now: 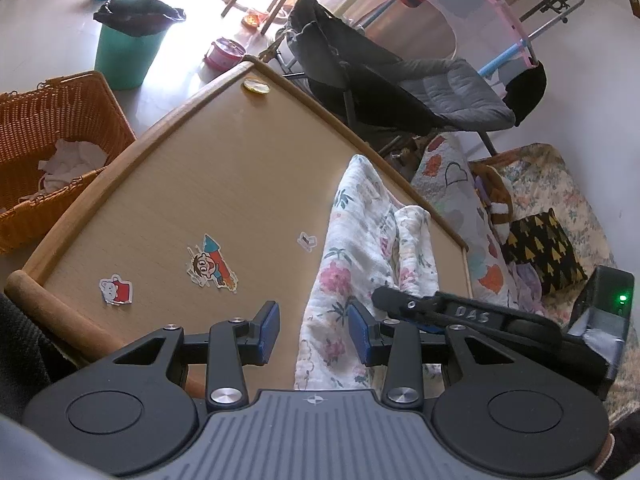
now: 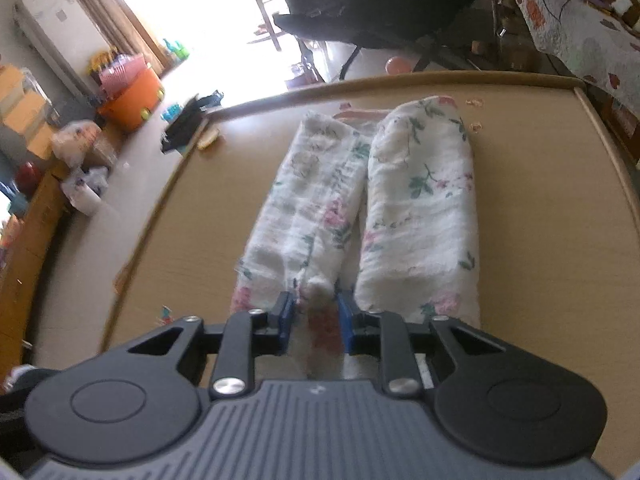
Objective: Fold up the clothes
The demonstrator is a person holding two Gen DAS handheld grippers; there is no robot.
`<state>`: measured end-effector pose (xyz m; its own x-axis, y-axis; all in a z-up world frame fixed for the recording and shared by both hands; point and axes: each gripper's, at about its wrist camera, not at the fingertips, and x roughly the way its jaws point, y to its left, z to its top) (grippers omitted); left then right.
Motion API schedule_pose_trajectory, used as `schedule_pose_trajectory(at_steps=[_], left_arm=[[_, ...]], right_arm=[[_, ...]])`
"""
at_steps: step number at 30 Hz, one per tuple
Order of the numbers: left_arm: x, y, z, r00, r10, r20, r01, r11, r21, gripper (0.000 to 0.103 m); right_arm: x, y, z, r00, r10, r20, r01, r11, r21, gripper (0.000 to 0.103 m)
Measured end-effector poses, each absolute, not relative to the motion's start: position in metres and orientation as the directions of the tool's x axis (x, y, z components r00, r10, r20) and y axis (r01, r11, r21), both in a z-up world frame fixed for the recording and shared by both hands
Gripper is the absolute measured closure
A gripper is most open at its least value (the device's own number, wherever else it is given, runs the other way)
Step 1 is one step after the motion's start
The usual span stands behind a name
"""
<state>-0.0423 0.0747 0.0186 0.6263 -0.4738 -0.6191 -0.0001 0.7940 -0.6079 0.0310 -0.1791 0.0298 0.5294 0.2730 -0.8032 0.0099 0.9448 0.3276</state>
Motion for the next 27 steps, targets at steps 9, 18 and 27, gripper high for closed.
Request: schedule_pose_trajectory(at_steps=[9,18,27], left_arm=[[-0.041,0.073,0.017,0.616,-0.471,-0.631,0.003,0.803,-0.597,0.062],[-0.041,0.071,0.014,0.603,-0.465,-0.648,0.017,0.820,-0.573,0.062],[-0.038,0.070,0.013,0.595,-0.456,-0.662,0.009,0.827,-0.562,0.062]], right_arm=[[0.024,-0.175,0.045,0.552,0.224,-0.803,-0.045,0.970,0.240,0.098],[0.030,-0.160,0.032,0.513,0.134,-0.848,-0.077,0.991,0.110,0.098],[0.028,-0.159,0.027,0.538,0.116,-0.835,-0.091,0.993,0.079,0.098]])
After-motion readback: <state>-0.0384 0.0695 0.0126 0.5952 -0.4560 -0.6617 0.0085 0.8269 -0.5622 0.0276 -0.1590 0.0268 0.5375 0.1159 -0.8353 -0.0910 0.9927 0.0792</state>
